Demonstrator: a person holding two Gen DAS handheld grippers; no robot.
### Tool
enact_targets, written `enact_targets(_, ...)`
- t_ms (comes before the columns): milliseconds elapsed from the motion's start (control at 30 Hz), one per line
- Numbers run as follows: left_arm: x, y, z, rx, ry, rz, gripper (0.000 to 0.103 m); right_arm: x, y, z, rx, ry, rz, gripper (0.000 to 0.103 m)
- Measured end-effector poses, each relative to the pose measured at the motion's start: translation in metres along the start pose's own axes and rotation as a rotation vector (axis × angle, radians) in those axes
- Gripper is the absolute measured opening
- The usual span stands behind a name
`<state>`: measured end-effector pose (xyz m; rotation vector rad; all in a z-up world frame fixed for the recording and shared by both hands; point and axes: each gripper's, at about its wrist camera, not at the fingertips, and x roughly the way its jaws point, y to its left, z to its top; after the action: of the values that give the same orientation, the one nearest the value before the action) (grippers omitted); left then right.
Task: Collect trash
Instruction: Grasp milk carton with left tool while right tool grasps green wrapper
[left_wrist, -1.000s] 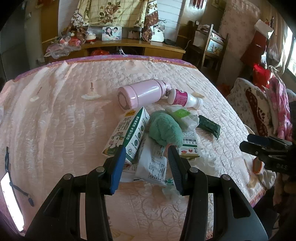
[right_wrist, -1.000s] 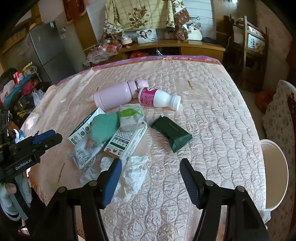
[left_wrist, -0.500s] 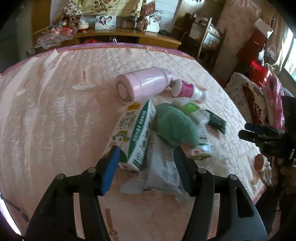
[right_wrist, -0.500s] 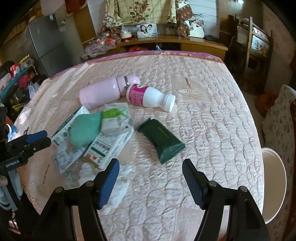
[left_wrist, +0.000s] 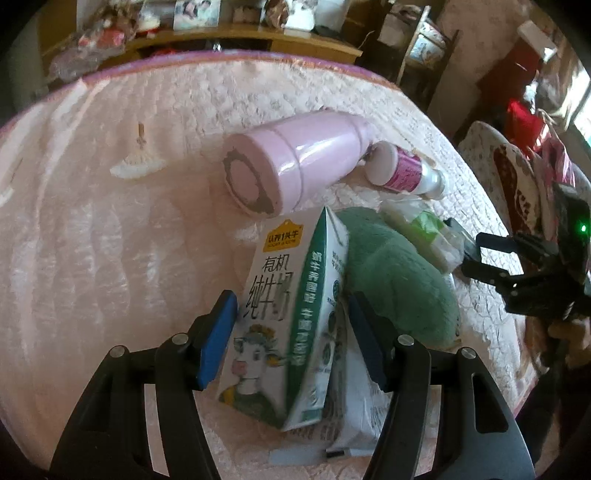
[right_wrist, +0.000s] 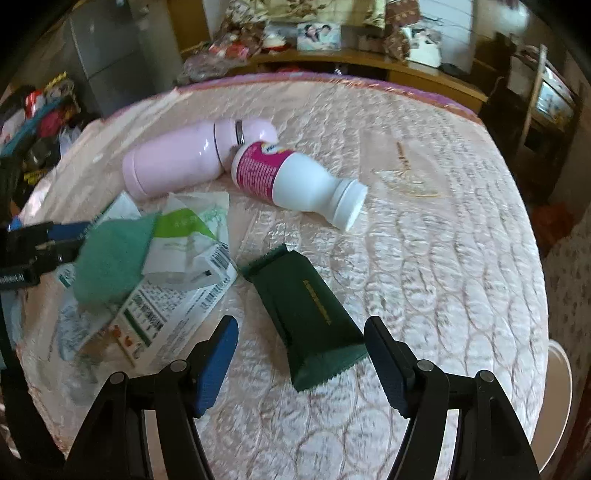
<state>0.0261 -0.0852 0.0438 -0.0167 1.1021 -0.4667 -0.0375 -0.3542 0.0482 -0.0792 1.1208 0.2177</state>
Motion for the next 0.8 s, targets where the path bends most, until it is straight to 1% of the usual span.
enact_targets(67, 0.008, 0.005, 0.000, -0.040, 0.032, -0.015, 0.061, 0.005, -0.002, 0.002, 0.005, 0.005, -0.001, 0.068)
enact_targets(133, 0.012, 0.009, -0.002, -0.073, 0.043, -0.032, 0.061, 0.008, -0.006, 0.001, 0.025, 0.008, 0.020, 0.068)
enact_targets(167, 0.012, 0.011, -0.003, -0.083, 0.040, -0.040, 0.061, 0.009, -0.007, 0.000, 0.031, 0.006, 0.022, 0.064)
enact_targets(200, 0.012, 0.013, -0.004, -0.094, 0.039, -0.047, 0.061, 0.009, -0.008, -0.001, 0.035, 0.003, 0.023, 0.052)
enact_targets(233, 0.011, 0.014, -0.005, -0.105, 0.037, -0.047, 0.059, 0.009, -0.008, -0.002, 0.039, 0.002, 0.026, 0.044)
enact_targets(267, 0.009, 0.015, -0.005, -0.114, 0.037, -0.038, 0.045, 0.009, -0.006, -0.002, 0.043, 0.000, 0.027, 0.038)
enact_targets(300, 0.009, 0.016, -0.006, -0.117, 0.044, -0.026, 0.043, 0.007, -0.006, -0.004, 0.046, -0.010, 0.028, 0.035)
enact_targets(333, 0.006, 0.018, -0.008, -0.122, 0.042, -0.020, 0.042, 0.004, -0.006, -0.007, 0.046, -0.020, 0.027, 0.033)
enact_targets(467, -0.016, 0.018, -0.017, -0.112, -0.005, -0.009, 0.042, -0.021, -0.001, -0.016, 0.047, -0.075, 0.042, 0.031)
enact_targets(600, -0.038, 0.010, -0.017, -0.114, -0.052, -0.001, 0.042, -0.050, 0.009, -0.024, 0.043, -0.114, 0.063, 0.031)
enact_targets(700, -0.059, -0.002, -0.018, -0.096, -0.089, 0.000, 0.042, -0.066, 0.017, -0.028, 0.037, -0.138, 0.073, 0.031)
enact_targets(800, -0.072, -0.017, -0.020, -0.071, -0.114, -0.008, 0.042, -0.080, 0.024, -0.032, 0.039, -0.157, 0.082, 0.031)
